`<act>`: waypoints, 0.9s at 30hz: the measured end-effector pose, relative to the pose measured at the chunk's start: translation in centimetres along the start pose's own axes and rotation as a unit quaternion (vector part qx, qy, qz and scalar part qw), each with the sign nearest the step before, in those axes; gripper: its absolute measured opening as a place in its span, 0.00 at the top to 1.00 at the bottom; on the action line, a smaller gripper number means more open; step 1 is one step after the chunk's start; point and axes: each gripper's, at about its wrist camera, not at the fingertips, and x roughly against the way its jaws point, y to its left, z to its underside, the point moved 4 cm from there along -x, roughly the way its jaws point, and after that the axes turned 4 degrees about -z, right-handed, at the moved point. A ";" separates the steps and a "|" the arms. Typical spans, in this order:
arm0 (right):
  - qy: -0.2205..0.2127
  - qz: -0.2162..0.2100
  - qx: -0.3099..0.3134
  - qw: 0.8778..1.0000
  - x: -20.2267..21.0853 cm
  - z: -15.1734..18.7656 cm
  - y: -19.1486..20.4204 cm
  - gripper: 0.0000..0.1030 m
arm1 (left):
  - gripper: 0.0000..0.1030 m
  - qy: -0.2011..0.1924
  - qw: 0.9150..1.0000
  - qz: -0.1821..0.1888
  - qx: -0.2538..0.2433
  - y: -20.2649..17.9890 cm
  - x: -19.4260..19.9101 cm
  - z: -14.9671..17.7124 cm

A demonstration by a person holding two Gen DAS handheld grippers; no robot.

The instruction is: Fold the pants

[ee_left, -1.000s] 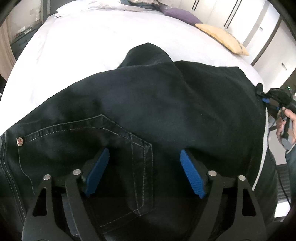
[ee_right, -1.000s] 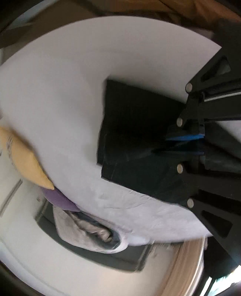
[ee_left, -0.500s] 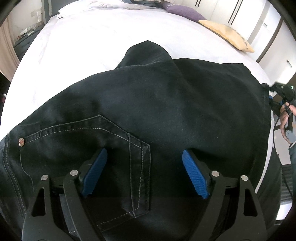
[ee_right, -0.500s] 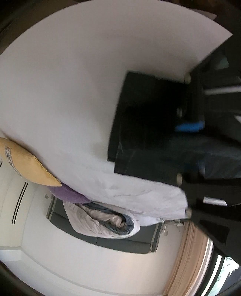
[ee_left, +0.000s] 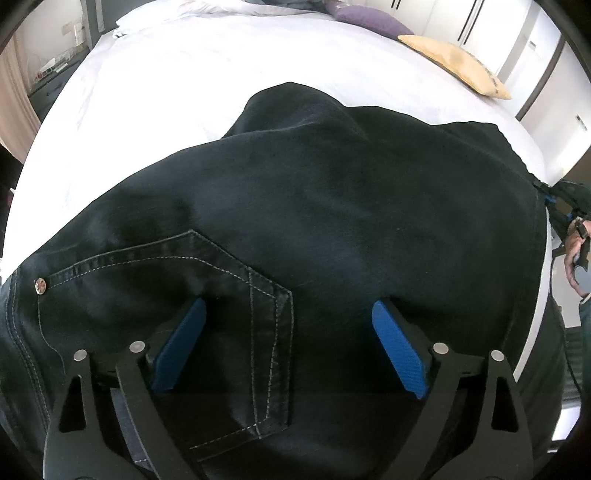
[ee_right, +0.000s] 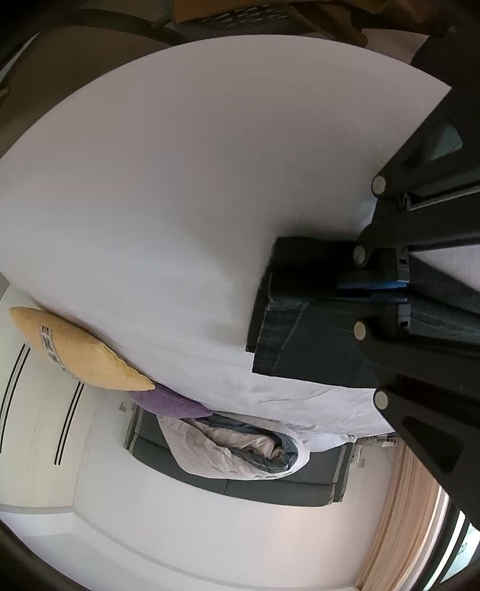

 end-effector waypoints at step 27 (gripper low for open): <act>-0.002 -0.036 -0.063 0.997 1.6 -0.4 -3.6 0.96 | 0.03 -0.020 1.000 0.006 0.012 -0.2 0.0 0.2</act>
